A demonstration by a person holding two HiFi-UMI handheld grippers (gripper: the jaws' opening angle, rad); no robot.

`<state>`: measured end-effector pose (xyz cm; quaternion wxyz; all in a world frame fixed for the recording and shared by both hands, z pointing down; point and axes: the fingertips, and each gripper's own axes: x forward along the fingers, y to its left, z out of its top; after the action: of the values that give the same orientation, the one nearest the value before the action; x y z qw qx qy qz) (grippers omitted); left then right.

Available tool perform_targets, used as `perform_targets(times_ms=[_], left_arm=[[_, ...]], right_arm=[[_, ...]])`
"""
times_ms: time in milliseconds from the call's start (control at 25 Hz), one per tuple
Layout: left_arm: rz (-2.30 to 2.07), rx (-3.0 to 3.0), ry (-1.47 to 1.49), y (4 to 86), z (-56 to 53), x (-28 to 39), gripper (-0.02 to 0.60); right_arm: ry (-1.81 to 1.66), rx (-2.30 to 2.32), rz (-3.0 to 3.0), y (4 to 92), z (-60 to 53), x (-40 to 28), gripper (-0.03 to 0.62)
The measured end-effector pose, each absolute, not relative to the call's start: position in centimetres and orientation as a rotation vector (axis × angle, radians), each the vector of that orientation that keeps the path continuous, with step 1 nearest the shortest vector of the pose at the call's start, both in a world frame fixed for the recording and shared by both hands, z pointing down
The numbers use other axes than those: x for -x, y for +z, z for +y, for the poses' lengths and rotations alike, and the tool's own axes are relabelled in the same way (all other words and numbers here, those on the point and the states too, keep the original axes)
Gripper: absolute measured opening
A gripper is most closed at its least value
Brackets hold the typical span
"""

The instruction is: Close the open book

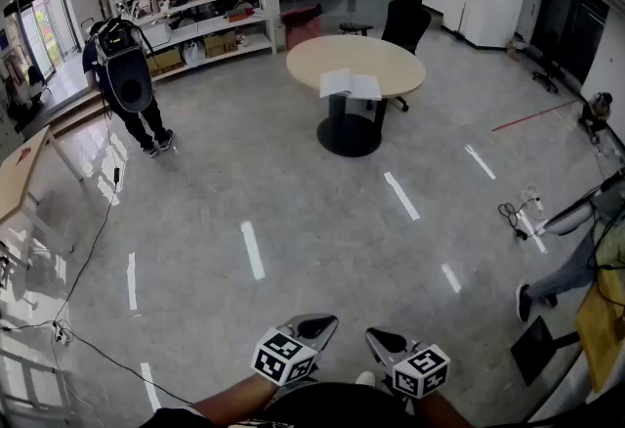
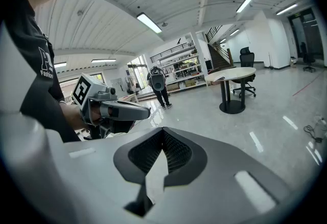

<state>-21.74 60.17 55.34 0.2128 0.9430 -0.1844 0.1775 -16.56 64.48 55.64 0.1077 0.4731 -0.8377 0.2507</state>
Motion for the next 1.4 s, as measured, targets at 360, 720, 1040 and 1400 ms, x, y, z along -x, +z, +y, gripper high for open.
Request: perform_targets(times_ms=[360,720,1040,1400], left_arm=[[-0.540,-2.605,0.452,54.8,57.7,24.8,0.008],[-0.498,-2.615,0.433,54.9,55.9,29.7,0.008],[-0.396,-2.601,0.484,56.1,55.5,32.6,0.008],[-0.376,-2.586,0.499,56.3,53.7,29.7,0.008]], right_arm=[[0.717,-1.356,-2.447,54.9,62.2,19.2,0.008],[0.674,-1.360,-2.432,54.3,59.8,24.2,0.008],[0.648,-1.356,-2.412,54.4,58.7,27.8,0.008],[0.712,-1.398,-2.402,54.8,57.4,25.1,0.008]])
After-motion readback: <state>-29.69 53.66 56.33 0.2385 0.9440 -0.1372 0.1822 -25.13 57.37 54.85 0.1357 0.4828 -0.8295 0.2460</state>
